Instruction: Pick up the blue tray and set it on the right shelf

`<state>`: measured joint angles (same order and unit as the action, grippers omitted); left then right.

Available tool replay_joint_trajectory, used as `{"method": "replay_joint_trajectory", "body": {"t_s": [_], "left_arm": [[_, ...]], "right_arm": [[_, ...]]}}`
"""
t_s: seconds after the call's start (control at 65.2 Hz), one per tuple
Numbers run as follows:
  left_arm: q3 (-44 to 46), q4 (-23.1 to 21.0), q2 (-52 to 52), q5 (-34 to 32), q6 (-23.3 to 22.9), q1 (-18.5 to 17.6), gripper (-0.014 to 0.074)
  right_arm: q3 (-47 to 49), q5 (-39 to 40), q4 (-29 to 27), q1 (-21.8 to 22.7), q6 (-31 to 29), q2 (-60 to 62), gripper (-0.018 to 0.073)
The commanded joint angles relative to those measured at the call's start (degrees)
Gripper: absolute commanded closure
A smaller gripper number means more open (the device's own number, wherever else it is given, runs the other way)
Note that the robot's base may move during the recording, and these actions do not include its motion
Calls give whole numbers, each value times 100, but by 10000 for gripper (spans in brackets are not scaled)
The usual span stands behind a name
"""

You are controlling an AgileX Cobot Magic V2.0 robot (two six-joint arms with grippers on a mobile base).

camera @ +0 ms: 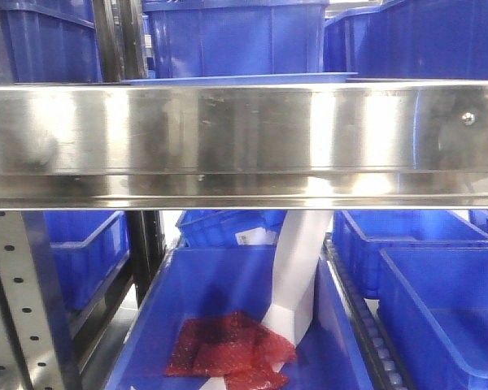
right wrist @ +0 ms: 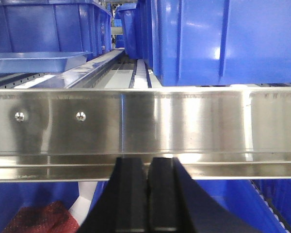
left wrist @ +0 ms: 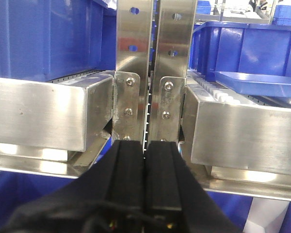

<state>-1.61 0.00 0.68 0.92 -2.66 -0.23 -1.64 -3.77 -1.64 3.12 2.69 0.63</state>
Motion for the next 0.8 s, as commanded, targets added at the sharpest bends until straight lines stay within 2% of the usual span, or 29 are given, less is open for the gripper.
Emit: {"method": "replay_joint_trajectory", "body": {"t_s": [0.0,0.782], "left_arm": [[-178,-36,71,-525,22,9,645],[-178,-36,71,-525,22,9,645]], "right_arm": [[128,471,-13,38,-64,83,503],[128,459,-13,38,-64,83,503]]}}
